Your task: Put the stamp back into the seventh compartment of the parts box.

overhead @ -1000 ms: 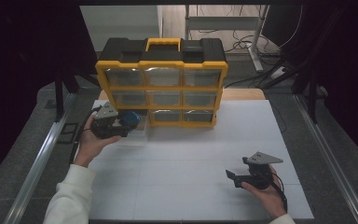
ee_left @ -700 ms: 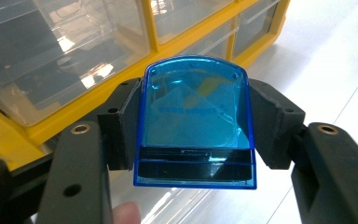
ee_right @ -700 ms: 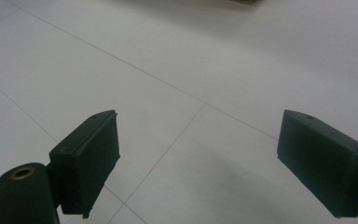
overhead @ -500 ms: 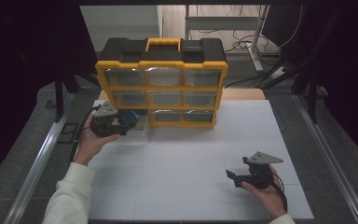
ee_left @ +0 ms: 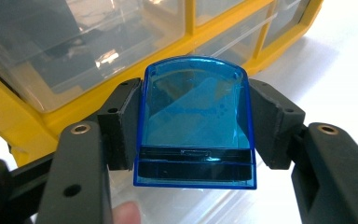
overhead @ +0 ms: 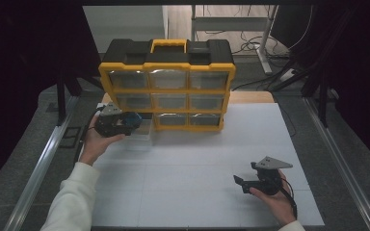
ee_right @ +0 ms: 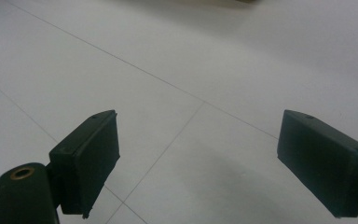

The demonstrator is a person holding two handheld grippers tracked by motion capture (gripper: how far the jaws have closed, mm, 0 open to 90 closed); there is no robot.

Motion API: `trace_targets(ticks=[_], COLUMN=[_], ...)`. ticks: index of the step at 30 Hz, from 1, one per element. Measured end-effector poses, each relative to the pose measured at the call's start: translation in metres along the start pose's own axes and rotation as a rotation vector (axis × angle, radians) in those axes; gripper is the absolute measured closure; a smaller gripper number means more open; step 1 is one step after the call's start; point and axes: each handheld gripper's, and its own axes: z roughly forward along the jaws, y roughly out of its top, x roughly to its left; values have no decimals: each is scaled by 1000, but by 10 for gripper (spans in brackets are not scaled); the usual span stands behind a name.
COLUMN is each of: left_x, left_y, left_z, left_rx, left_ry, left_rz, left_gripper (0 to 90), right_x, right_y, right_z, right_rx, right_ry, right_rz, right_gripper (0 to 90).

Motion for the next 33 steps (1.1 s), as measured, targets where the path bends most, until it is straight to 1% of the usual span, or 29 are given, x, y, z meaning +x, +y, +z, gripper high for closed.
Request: trace_targets(ticks=[12,14,15,17,18,20,22,26,30,33], left_x=[1,0,-1,-1,-2,-3,-6,-8,-12,-13], left_y=[-1,-1,-1,0,0,1,-1,-3,-7,-8], left_z=[5,6,5,4,2,0,-4,-6,-11,-12], left_rx=[9,7,-7,-13,-15,-18,-29,-30,-44,-45], left_ry=[3,6,16,12,1,-5,-25,-40,-70,-79], left_rz=[0,5,8,3,-6,-18,-34,-36,-46,-49], left_gripper=[412,407,394,306,306,242,204,191,182,181], right_x=[0,0,0,0,0,0,0,0,0,0], right_y=[0,0,0,0,0,0,0,0,0,0], right_z=[0,1,1,1,1,1,0,0,1,1], right_rx=[1,2,2,2,2,2,1,2,2,3], right_ry=[1,1,2,2,2,2,1,1,2,3], right_rz=[1,1,1,1,1,1,0,2,3,2], right_gripper=[131,131,131,131,131,131,131,130,131,131])
